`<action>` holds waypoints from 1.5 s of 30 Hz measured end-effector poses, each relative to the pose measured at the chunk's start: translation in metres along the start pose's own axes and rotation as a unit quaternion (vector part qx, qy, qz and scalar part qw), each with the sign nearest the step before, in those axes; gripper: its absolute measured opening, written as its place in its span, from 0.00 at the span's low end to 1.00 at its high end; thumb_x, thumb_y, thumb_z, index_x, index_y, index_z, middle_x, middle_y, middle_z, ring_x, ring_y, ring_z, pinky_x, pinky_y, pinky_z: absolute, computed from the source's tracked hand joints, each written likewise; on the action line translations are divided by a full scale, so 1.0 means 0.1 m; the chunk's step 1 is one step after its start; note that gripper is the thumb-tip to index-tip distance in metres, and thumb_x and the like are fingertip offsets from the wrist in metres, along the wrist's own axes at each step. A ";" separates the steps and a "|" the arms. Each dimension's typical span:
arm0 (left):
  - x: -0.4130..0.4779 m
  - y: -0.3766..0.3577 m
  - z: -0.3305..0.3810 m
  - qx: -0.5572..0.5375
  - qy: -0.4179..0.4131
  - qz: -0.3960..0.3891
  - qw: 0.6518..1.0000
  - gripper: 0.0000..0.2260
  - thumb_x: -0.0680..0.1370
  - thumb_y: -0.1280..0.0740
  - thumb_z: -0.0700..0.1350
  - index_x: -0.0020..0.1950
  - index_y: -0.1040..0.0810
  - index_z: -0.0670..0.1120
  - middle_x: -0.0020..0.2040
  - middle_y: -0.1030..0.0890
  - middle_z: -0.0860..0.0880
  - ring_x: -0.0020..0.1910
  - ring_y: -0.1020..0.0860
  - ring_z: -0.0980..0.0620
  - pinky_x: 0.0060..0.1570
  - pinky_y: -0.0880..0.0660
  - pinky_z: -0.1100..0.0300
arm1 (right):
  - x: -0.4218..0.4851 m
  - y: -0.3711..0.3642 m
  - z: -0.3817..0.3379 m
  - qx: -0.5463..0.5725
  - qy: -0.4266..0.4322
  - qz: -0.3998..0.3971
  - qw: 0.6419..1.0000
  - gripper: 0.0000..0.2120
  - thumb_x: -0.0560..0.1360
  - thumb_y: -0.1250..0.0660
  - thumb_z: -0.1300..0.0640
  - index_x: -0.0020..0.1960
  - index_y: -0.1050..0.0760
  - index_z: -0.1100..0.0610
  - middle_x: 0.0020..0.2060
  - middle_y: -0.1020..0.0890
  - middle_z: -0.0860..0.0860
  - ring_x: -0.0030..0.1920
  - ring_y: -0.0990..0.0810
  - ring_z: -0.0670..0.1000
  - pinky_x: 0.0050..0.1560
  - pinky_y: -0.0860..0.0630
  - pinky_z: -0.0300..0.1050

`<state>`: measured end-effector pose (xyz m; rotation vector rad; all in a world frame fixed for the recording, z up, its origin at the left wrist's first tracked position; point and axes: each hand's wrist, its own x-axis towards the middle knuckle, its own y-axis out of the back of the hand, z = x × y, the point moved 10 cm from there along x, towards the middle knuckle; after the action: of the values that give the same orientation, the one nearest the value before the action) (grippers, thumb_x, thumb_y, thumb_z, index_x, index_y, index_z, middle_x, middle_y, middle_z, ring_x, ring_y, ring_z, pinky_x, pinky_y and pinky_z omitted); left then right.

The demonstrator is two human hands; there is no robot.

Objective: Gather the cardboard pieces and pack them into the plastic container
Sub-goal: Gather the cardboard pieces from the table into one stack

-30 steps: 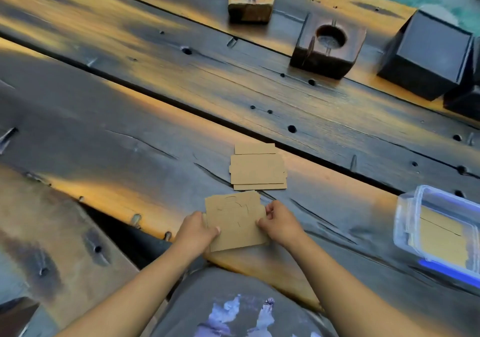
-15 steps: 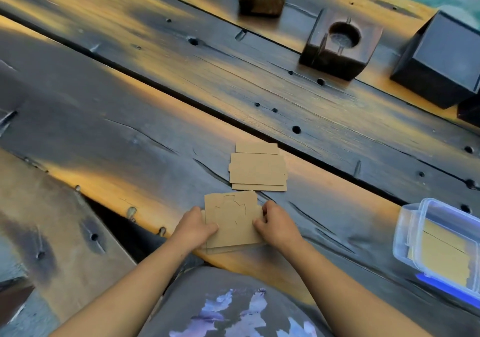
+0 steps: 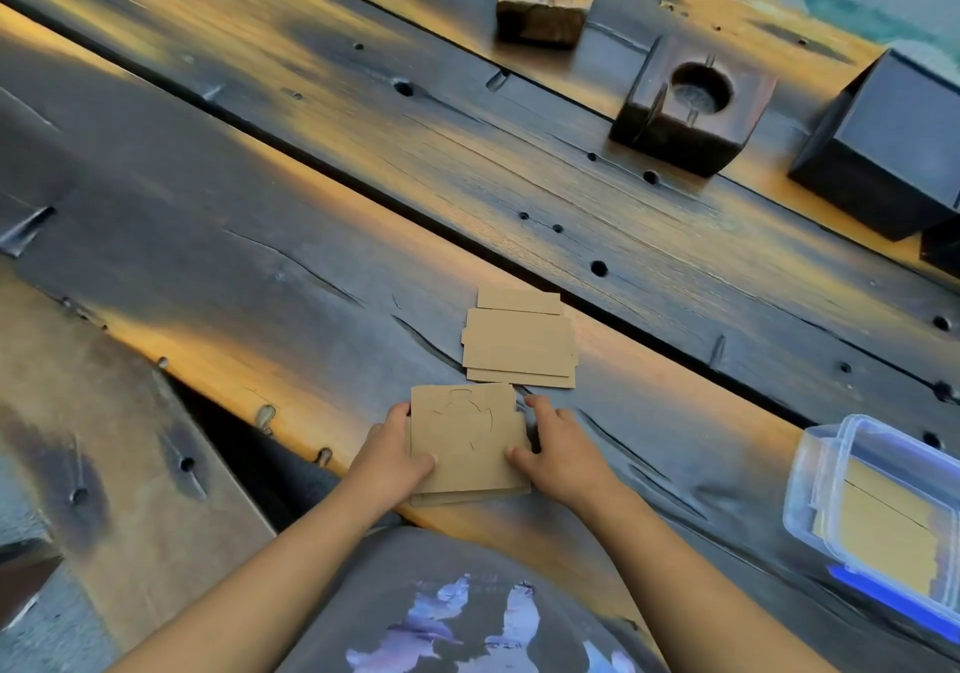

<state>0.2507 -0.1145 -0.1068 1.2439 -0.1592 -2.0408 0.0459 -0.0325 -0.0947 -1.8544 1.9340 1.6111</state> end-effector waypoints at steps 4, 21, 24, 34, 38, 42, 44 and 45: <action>0.00 -0.02 0.03 0.001 0.015 -0.013 1.000 0.27 0.72 0.30 0.45 0.70 0.33 0.51 0.61 0.23 0.47 0.57 0.23 0.48 0.51 0.23 0.55 | 0.01 -0.13 -0.07 0.023 -0.017 -0.047 0.998 0.33 0.72 0.34 0.47 0.74 0.41 0.48 0.63 0.31 0.56 0.58 0.24 0.57 0.59 0.25 0.50; -0.03 -0.19 -0.13 -0.074 0.105 -0.050 0.990 0.28 0.68 0.26 0.42 0.65 0.32 0.49 0.61 0.24 0.45 0.58 0.23 0.42 0.54 0.20 0.42 | -0.04 -0.28 0.13 0.105 -0.126 -0.069 0.984 0.27 0.70 0.30 0.51 0.67 0.35 0.51 0.63 0.28 0.55 0.60 0.25 0.55 0.60 0.25 0.51; -0.04 -0.22 -0.16 -0.109 0.115 -0.058 0.986 0.28 0.69 0.25 0.41 0.66 0.31 0.49 0.61 0.23 0.45 0.58 0.22 0.42 0.53 0.19 0.42 | -0.04 -0.28 0.15 0.109 -0.128 -0.074 0.983 0.27 0.71 0.30 0.52 0.67 0.35 0.52 0.63 0.27 0.55 0.60 0.24 0.55 0.61 0.25 0.52; 0.12 -0.08 0.21 -0.148 0.054 -0.042 0.987 0.21 0.73 0.29 0.47 0.65 0.30 0.51 0.56 0.20 0.51 0.50 0.20 0.53 0.42 0.23 0.55 | 0.07 0.07 0.18 0.155 -0.119 -0.034 0.980 0.26 0.69 0.28 0.50 0.64 0.31 0.49 0.58 0.21 0.53 0.56 0.21 0.54 0.59 0.23 0.53; 0.28 0.04 0.56 -0.140 0.012 -0.027 0.990 0.23 0.73 0.28 0.45 0.65 0.30 0.49 0.57 0.19 0.49 0.54 0.20 0.49 0.55 0.22 0.51 | 0.26 0.37 0.15 0.161 -0.106 -0.007 0.981 0.28 0.69 0.27 0.51 0.67 0.32 0.51 0.60 0.21 0.53 0.58 0.21 0.54 0.60 0.24 0.50; 0.48 0.15 0.93 -0.098 -0.024 -0.004 0.995 0.24 0.72 0.29 0.43 0.66 0.30 0.48 0.60 0.20 0.47 0.57 0.21 0.47 0.58 0.22 0.48 | 0.47 0.66 0.10 0.190 -0.099 0.019 0.977 0.27 0.69 0.26 0.53 0.66 0.31 0.52 0.59 0.19 0.53 0.56 0.20 0.55 0.60 0.23 0.55; 0.59 0.19 1.08 -0.071 -0.037 0.009 0.997 0.25 0.71 0.29 0.43 0.67 0.31 0.48 0.61 0.20 0.47 0.58 0.21 0.47 0.60 0.23 0.48 | 0.58 0.81 0.07 0.168 -0.093 0.035 0.981 0.28 0.69 0.26 0.53 0.66 0.30 0.52 0.59 0.19 0.53 0.57 0.20 0.55 0.60 0.23 0.55; 0.65 0.20 1.14 -0.062 -0.040 0.011 0.997 0.26 0.71 0.28 0.44 0.67 0.31 0.48 0.61 0.20 0.47 0.58 0.21 0.47 0.60 0.23 0.49 | 0.63 0.89 0.06 0.157 -0.092 0.044 0.982 0.28 0.69 0.26 0.52 0.66 0.30 0.52 0.59 0.19 0.53 0.57 0.21 0.55 0.60 0.23 0.55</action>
<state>0.1511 -0.1995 -0.0850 1.0809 -0.0827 -2.0511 -0.0424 -0.0950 -0.0812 -1.4697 2.0685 1.3432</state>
